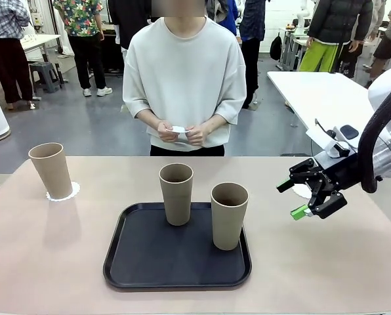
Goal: Place coasters on the table and set cups on them.
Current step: Take one Reusable plastic cup from the Flat Tray and place it on a coaster set by the human.
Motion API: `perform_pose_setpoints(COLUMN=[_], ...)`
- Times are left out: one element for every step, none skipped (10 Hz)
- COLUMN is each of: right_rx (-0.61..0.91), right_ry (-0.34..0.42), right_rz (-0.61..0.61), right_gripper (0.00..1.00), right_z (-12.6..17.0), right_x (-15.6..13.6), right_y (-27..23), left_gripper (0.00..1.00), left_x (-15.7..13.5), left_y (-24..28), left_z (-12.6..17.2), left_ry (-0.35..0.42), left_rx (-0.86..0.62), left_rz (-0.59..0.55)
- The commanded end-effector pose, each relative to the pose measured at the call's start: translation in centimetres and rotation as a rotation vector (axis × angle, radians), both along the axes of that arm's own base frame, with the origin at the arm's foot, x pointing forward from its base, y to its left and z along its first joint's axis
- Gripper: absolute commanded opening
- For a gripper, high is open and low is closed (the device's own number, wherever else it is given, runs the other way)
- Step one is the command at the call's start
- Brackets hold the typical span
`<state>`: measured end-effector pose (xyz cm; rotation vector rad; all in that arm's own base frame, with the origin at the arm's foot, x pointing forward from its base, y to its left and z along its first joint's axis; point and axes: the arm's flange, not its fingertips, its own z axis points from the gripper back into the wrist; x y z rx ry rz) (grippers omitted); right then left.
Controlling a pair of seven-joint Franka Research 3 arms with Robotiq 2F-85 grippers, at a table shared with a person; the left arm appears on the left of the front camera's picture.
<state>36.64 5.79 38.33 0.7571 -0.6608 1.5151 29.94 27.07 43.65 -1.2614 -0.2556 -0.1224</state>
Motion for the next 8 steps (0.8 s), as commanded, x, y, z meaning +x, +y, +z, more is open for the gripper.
perform_pose_setpoints(right_rx=[0.003, 0.056, 0.075, 0.11, 0.146, 0.128, 0.133, 0.128], right_ry=[0.001, 0.014, 0.017, -0.004, -0.006, -0.017, -0.024, -0.019], right_rz=[-0.004, -0.057, -0.075, -0.094, -0.108, -0.066, -0.053, -0.052], right_gripper=[1.0, 1.0, 1.0, 1.0, 1.0, 1.0, 1.0, 1.0], right_z=[-0.1, -1.7, -2.9, -3.3, -3.6, -4.4, -5.0, -5.6], right_x=[0.0, 0.9, 0.9, 0.8, 0.7, 0.2, 0.1, 0.1], right_y=[-0.1, 0.6, 0.8, 1.0, 1.3, 1.7, 2.0, 2.2], left_gripper=[1.0, 1.0, 1.0, 1.0, 1.0, 1.0, 1.0, 1.0], left_x=[0.0, 0.0, 0.0, 0.0, 0.0, 0.0, 0.0, 0.0], left_y=[0.1, 0.1, 0.1, 0.1, 0.1, 0.1, 0.1, 0.1], left_z=[0.3, 0.3, 0.3, 0.3, 0.3, 0.3, 0.3, 0.3], left_ry=[0.001, 0.001, 0.001, 0.001, 0.001, 0.001, 0.001, 0.001], left_rx=[-0.001, -0.001, -0.001, -0.001, -0.001, -0.001, -0.001, -0.001], left_rz=[0.011, 0.011, 0.011, 0.011, 0.011, 0.011, 0.011, 0.011])
